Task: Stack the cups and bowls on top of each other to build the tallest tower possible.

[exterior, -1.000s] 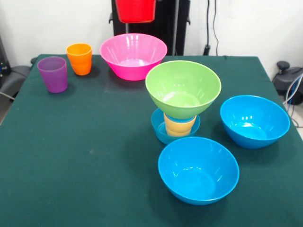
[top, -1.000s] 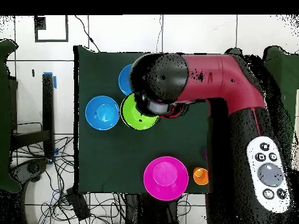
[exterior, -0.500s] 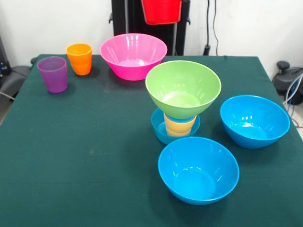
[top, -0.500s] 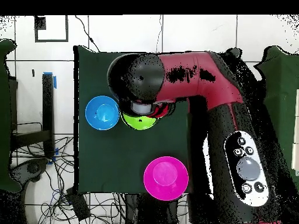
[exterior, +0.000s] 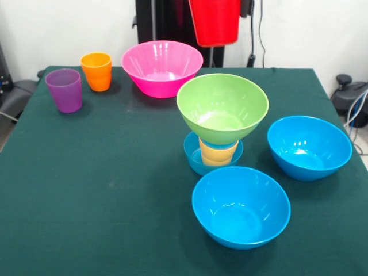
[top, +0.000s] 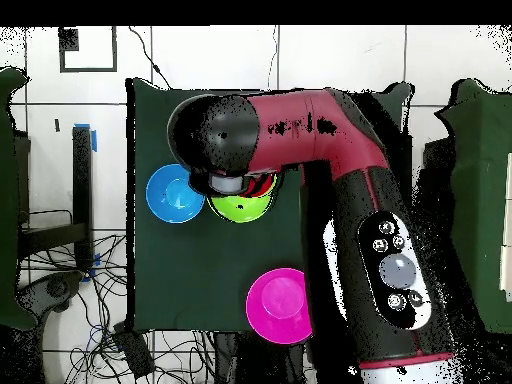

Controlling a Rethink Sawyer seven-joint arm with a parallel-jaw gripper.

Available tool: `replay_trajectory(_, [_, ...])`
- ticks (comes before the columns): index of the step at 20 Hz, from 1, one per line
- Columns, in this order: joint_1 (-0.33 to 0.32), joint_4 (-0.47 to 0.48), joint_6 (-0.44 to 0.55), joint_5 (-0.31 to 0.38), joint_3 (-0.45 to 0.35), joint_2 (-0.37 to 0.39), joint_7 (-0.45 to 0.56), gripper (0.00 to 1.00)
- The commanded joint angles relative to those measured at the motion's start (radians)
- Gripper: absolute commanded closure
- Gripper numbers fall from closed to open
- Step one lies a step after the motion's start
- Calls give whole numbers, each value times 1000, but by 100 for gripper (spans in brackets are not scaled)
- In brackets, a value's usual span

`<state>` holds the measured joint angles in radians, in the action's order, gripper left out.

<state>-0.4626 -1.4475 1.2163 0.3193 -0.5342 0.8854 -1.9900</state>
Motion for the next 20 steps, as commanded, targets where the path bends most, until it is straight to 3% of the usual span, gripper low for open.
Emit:
replay_trajectory(1, [31,-45,-111,63,32,-110,-6,100])
replay_trajectory(7, [47,-38,-162,85,50,-146,-15,100])
replay_trajectory(10, [47,-48,-232,105,66,-175,-27,100])
replay_trajectory(20, [101,-62,-102,31,148,-173,-138,100])
